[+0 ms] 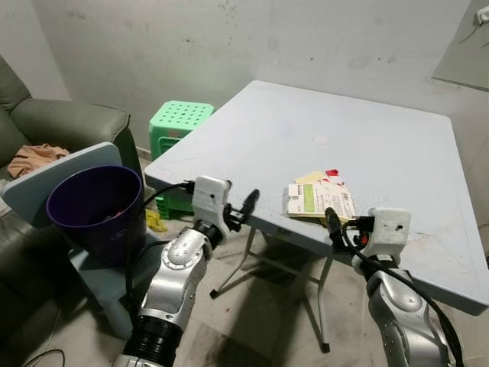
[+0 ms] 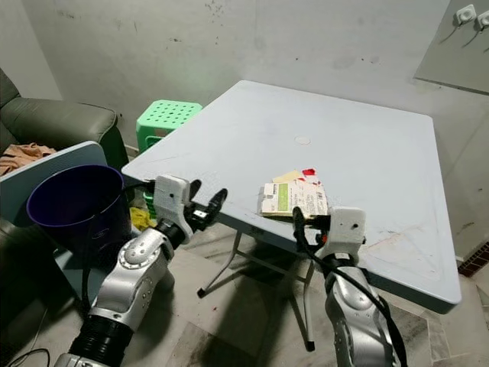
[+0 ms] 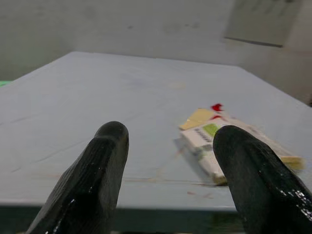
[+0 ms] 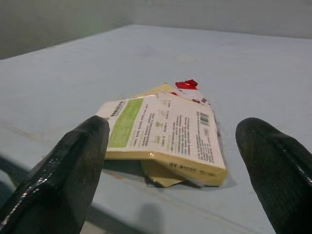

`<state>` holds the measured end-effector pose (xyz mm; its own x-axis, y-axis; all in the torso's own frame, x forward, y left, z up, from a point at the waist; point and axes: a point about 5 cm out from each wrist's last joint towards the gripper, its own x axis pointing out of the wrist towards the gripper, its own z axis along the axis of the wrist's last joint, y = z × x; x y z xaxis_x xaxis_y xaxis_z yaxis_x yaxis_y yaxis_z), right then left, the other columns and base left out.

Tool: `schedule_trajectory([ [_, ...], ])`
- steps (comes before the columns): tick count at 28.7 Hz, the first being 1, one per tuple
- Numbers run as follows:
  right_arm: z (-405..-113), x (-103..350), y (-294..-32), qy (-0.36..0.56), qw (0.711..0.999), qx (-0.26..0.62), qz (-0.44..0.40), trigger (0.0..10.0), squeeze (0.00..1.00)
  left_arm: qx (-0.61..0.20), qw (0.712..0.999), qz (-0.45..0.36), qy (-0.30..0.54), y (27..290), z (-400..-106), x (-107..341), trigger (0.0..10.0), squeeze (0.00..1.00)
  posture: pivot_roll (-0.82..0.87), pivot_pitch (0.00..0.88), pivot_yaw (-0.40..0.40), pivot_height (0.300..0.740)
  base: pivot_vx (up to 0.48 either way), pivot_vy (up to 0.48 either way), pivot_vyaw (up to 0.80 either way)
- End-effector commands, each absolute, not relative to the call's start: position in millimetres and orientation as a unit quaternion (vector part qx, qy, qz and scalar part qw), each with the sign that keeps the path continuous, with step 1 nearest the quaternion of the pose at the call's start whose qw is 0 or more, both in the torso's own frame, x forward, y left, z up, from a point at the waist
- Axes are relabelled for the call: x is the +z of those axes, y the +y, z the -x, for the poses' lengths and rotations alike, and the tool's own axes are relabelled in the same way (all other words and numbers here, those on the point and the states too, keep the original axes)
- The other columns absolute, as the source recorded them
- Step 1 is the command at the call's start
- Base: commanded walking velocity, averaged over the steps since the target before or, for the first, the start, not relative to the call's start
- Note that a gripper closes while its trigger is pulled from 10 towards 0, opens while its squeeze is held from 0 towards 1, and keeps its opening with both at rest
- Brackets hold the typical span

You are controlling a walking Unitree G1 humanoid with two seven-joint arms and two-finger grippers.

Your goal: Picking trash to rubbish bin

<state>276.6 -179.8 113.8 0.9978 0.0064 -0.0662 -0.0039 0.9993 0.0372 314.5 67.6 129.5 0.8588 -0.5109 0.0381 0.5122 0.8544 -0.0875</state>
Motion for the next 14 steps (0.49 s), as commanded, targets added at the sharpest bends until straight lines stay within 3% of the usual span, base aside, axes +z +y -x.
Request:
schedule_trajectory([
  [1,-280.5,115.2,-182.6,0.036,0.999,-0.002,-0.017,10.0,0.00,-0.280,0.959,0.039,-0.011,64.4,-311.2,132.7,10.0,0.00,-0.12,0.000,-0.037,0.740,0.000,0.000,0.00],
  [14,-323.8,131.7,-187.0,0.035,0.999,0.007,-0.027,10.0,0.00,-0.315,0.948,0.039,-0.013,58.9,-291.9,139.2,10.0,0.00,-0.06,0.015,-0.067,0.740,0.000,0.000,0.00],
])
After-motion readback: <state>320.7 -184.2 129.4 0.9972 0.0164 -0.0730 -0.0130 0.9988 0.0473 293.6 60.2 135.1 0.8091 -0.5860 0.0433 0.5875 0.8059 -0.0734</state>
